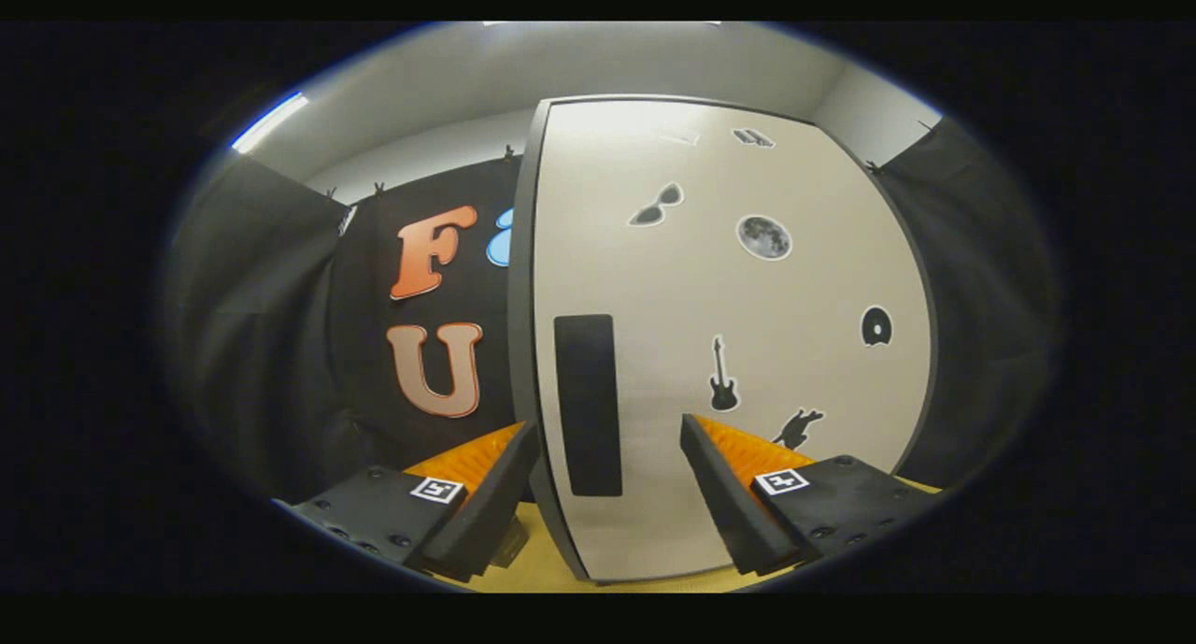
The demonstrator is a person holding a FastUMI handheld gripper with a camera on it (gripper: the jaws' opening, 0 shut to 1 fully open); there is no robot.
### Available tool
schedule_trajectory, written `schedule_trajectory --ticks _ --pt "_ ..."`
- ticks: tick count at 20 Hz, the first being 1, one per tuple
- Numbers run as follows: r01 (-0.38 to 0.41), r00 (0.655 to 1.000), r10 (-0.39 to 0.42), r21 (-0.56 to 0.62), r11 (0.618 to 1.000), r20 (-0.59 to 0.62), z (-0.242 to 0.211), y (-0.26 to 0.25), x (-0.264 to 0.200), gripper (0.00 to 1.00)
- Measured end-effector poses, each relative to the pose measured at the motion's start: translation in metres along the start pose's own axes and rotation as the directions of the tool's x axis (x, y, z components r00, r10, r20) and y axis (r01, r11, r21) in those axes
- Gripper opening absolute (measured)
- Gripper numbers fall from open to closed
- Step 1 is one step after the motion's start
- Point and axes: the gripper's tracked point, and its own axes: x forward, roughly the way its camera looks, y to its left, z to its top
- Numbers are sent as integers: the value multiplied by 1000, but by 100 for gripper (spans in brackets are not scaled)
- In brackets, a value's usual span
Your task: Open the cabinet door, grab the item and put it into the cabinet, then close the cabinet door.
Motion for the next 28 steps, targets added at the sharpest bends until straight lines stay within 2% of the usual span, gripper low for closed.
schedule_trajectory --ticks 3,5,7,9,12,13,16,20,25,28 --pt "-17 1000 17 20 1000 -10 0 10 16 97" --pt "38 999 -38 -26 999 9 4 3 18 97" --pt "40 999 -39 -61 997 17 6 8 21 91" --pt "38 999 -37 -67 997 11 5 11 19 84" --pt "46 999 -45 -68 997 16 7 9 19 66" --pt "63 998 -62 -79 995 13 5 -1 19 66" --pt "42 999 -42 -25 999 10 6 1 18 37" --pt "42 999 -41 -87 995 15 5 1 18 28" --pt "7 1000 -7 -53 999 0 6 0 0 28" --pt "14 1000 -13 -53 998 28 11 -4 -34 28"
